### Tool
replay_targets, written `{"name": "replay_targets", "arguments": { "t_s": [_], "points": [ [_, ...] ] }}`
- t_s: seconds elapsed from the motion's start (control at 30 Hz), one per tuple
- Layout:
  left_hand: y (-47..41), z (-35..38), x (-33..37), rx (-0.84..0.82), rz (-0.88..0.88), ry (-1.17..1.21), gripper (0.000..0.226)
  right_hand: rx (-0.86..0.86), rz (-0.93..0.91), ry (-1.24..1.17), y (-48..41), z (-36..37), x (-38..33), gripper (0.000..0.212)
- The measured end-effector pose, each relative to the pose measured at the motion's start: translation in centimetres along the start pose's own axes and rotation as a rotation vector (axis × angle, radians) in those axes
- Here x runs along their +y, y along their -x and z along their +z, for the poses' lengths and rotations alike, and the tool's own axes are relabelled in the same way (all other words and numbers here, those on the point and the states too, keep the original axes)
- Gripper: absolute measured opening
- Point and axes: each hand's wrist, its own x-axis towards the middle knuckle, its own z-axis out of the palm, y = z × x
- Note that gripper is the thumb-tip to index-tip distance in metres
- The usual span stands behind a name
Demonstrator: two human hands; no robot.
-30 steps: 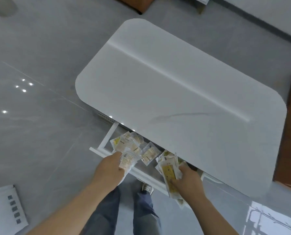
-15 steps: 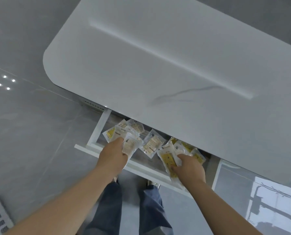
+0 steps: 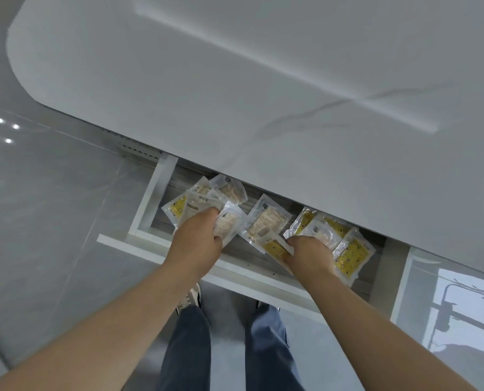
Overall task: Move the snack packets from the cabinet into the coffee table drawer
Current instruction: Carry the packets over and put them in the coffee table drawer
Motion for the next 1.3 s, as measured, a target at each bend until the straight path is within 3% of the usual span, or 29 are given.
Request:
{"name": "replay_targets", "arguments": {
  "t_s": [0.27,0.63,0.8,0.93,1.03,1.3],
  "points": [
    [-2.3,2.0,-0.9,-0.024,0.052,-0.073,0.02,-0.098,-0.091,0.092,-2.9,2.5,-0.5,0.019],
    [-3.7,3.3,0.9,-0.063,0.093,-0.156,0.025,0.019,-0.005,-0.027,-3.4,2.0,1.6,0.055],
    [-4.5,4.3,2.3,-0.075,0.149,-0.337,0.037,-0.004,0.031,-0.076,-2.6,1.7,2.7,0.057],
    [-4.7,5.4,3.1,-0.18,0.118,-0.225,0.068,-0.035,0.053,-0.094,-2.0,1.6,3.4,0.056],
    [-4.7,5.4,3.4,-0.265,0.113,-0.249,0.061,-0.014,0.073,-0.124,-1.5,1.4,3.8,0.054],
    [-3.1,3.0,3.9,-0.233,0.13,-0.289,0.043,-0.017,0.107,-0.133,0.6,-0.3,4.3,0.049]
  ]
}}
